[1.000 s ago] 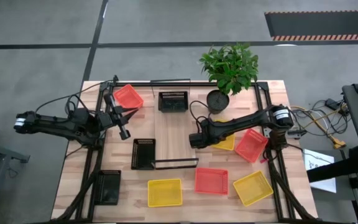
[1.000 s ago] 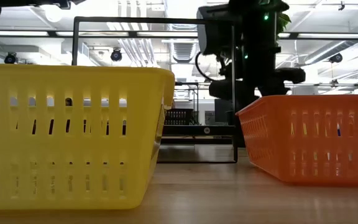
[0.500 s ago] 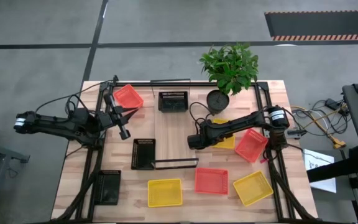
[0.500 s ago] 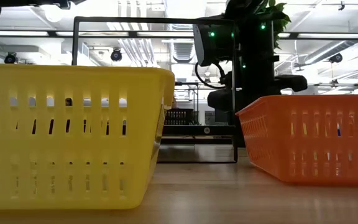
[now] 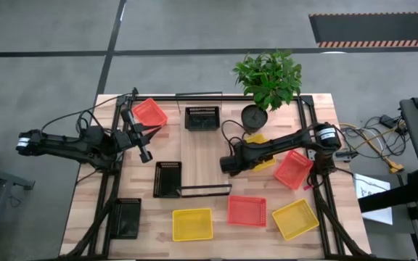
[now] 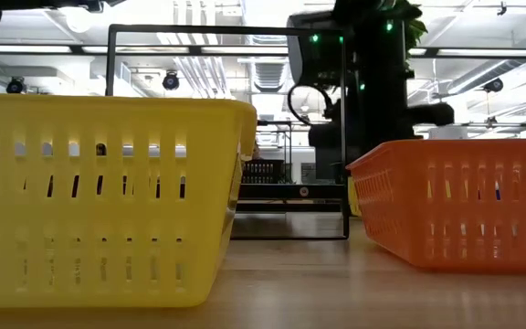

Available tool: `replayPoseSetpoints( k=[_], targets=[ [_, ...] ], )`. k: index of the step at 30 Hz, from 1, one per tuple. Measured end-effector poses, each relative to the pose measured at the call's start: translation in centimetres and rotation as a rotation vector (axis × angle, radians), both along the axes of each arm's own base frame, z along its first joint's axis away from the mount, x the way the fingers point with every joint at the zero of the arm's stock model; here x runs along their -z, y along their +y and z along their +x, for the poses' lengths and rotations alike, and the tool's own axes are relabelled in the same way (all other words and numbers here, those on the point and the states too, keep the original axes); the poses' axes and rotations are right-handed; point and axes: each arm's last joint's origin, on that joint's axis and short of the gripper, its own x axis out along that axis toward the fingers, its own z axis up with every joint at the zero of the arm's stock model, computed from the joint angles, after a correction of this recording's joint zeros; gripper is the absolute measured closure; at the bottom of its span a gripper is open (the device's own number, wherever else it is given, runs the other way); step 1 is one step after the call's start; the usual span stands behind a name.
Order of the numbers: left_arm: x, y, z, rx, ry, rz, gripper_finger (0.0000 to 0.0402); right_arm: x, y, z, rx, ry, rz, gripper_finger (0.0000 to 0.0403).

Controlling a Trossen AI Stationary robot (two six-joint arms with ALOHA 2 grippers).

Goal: Stack baskets on shelf by color
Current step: Put the top yellow bin on the shelf

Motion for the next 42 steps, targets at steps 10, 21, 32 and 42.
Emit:
replayPoseSetpoints(
  k=[10,21,32,42],
  targets=[
    [0.1,0.0,0.1,0.000,0.007,0.000,0.0395,-4.8,0.3,0.4,-0.465,0.018,0.099,0.0394],
    [0.2,0.0,0.3,0.001,0.017,0.001,0.0395,-7.4,0.7,1.7,-1.018,0.014,0.087,0.0394],
    [0.3,0.0,0.5,0.001,0.024,0.002,0.0395,-7.7,0.7,5.4,-1.281,-0.234,-0.118,0.0394],
    [0.3,0.0,0.5,0.001,0.027,0.002,0.0395,-6.2,-1.0,6.7,-1.293,-0.218,-0.138,0.0394]
  ],
)
